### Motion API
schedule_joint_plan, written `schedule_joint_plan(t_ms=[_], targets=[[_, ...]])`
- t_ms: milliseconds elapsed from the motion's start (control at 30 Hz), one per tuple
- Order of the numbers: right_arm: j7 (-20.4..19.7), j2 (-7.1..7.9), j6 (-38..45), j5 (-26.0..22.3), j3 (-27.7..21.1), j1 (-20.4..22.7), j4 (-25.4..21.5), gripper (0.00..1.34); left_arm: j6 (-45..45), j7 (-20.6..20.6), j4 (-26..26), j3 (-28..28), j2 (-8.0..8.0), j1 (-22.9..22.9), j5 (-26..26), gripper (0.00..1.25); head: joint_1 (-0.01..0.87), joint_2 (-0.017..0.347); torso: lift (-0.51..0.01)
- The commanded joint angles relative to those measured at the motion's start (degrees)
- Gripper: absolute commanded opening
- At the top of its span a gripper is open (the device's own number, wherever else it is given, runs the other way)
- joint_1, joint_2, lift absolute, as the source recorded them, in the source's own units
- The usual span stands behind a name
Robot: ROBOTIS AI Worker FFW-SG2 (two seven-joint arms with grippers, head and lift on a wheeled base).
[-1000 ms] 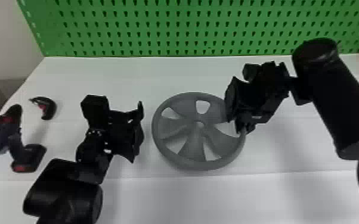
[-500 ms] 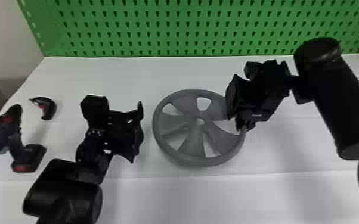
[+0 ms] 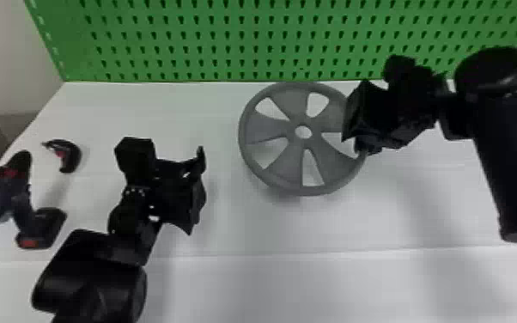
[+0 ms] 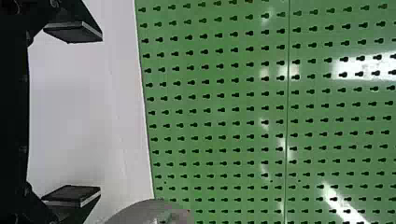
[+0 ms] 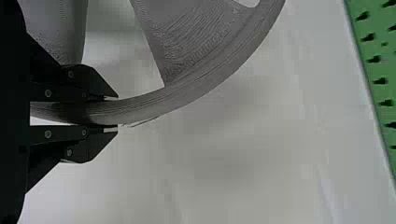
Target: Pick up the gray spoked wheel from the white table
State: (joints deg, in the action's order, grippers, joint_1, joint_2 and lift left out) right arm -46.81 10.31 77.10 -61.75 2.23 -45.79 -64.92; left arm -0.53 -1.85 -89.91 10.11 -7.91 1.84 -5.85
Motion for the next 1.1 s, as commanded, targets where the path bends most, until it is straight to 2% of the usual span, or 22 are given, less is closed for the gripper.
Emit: schedule_joint_plan(t_ms=[0, 67, 133, 400, 467, 533, 633, 867, 1067], targets=[[13.77, 0.32, -5.38, 13.41, 0.41, 3.07, -7.59, 0.3, 0.35, 0.0, -0.09, -0.26, 0.0, -0.17, -0.21, 1.12, 0.767, 0.035, -0.107], [19.13, 0.15, -7.49, 17.81, 0.67, 4.13, -9.44, 0.3, 0.44, 0.0, -0.09, -0.35, 0.0, -0.17, -0.3, 1.12, 0.767, 0.035, -0.107], [22.73, -0.03, -9.33, 21.41, 1.02, 5.18, -11.11, 0.3, 0.62, 0.0, -0.09, -0.35, 0.0, -0.17, -0.3, 1.12, 0.767, 0.035, -0.107], [34.25, -1.79, -19.0, 31.34, 0.23, 10.19, -15.5, 0.3, 1.23, 0.0, -0.88, -1.14, 0.0, -0.08, -0.48, 1.12, 0.767, 0.035, -0.107], [37.85, -2.05, -22.87, 34.68, 0.23, 11.77, -16.21, 0.3, 1.23, 0.0, -1.41, -1.67, 0.0, -0.08, -0.48, 1.12, 0.767, 0.035, -0.107], [38.73, -2.66, -25.33, 35.74, -0.03, 13.18, -16.73, 0.3, 1.23, 0.0, -2.11, -2.37, 0.0, -0.17, -0.48, 1.12, 0.767, 0.035, -0.107], [44.09, -3.37, -32.89, 40.31, -0.47, 16.08, -16.91, 0.3, 1.23, 0.0, -3.08, -3.25, 0.0, -0.17, -0.48, 1.12, 0.767, 0.035, -0.107], [45.5, -5.3, -46.77, 45.23, -1.44, 22.41, -17.96, 0.3, 1.23, 0.0, -4.83, -5.01, 0.0, -0.35, -0.48, 1.12, 0.767, 0.035, -0.107], [45.67, -6.09, -57.41, 47.6, -1.79, 26.63, -17.79, 0.3, 1.32, 0.0, -5.45, -5.54, 0.09, -0.43, -1.27, 1.12, 0.767, 0.035, -0.107]])
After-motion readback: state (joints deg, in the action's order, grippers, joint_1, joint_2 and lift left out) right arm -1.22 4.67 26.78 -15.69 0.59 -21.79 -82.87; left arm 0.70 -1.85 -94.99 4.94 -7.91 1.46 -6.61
